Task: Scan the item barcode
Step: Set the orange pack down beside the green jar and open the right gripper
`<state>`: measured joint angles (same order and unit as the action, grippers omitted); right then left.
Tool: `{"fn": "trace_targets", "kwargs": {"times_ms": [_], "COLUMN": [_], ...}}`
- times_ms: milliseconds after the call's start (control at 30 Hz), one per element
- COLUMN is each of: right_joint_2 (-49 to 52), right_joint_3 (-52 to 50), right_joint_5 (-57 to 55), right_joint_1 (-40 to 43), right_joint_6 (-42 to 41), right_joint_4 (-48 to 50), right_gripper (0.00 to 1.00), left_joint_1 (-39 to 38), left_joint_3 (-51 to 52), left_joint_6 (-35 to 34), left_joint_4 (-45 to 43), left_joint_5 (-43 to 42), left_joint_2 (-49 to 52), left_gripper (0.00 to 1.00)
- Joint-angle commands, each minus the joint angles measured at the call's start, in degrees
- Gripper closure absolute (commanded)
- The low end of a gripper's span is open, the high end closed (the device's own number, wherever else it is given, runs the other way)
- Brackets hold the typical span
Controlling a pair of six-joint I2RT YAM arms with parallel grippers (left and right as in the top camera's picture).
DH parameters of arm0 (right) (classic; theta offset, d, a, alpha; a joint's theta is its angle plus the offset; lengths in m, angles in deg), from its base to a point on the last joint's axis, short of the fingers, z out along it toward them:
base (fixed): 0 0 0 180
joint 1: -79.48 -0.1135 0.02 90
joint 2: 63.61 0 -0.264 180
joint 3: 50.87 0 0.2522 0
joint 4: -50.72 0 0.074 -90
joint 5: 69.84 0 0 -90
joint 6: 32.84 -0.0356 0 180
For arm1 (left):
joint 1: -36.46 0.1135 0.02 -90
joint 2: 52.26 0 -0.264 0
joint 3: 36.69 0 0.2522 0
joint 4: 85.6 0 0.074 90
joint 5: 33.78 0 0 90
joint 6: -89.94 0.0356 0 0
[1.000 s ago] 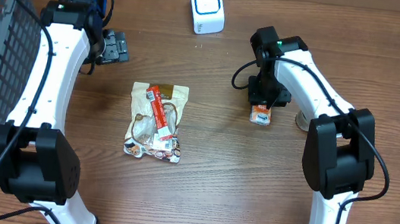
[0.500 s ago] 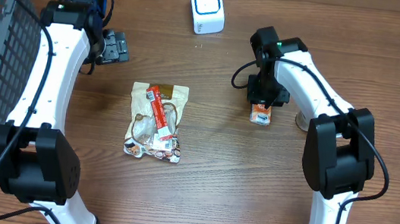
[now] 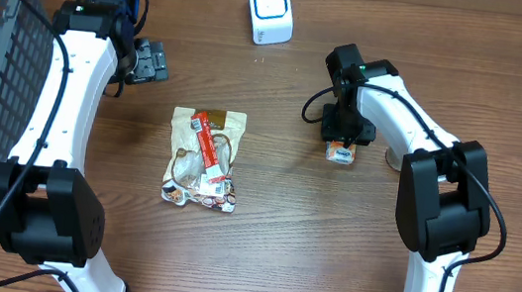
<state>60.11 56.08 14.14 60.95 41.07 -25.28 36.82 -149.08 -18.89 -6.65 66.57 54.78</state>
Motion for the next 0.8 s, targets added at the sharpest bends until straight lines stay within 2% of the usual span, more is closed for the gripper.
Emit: {"fn": "trace_targets", "kwargs": {"times_ms": [0, 233, 333, 500, 767], "right_joint_2": [0.37, 0.26, 0.26, 0.28, 0.33], "right_joint_3": [-0.39, 10.99, 12.66, 10.62, 1.81], "right_joint_5": [-0.33, -0.07, 3.87, 11.39, 11.69], "right_joint_1": [-0.11, -0.17, -0.39, -0.79, -3.04], "right_joint_6": [-0.22, -0.24, -0.22, -0.26, -0.44], "right_joint_4": [-0.31, -9.4, -10.51, -8.9, 0.09], "right_gripper": [0.51, 0.48, 0.48, 0.53, 0.53], "left_joint_1": [-0.39, -0.39, -0.39, -0.33, -0.33], "left_joint_3": [-0.9, -0.9, -0.9, -0.9, -0.9], "left_joint_6": [1.27, 1.29, 1.27, 1.29, 1.29], "left_joint_4": [0.13, 0.13, 0.13, 0.13, 0.13], "left_joint_5": [0.57, 0.57, 0.57, 0.57, 0.57], "left_joint_2": [-0.98, -0.98, -0.98, -0.98, -0.98], "left_gripper": [0.0, 0.0, 0.0, 0.0, 0.01]}}
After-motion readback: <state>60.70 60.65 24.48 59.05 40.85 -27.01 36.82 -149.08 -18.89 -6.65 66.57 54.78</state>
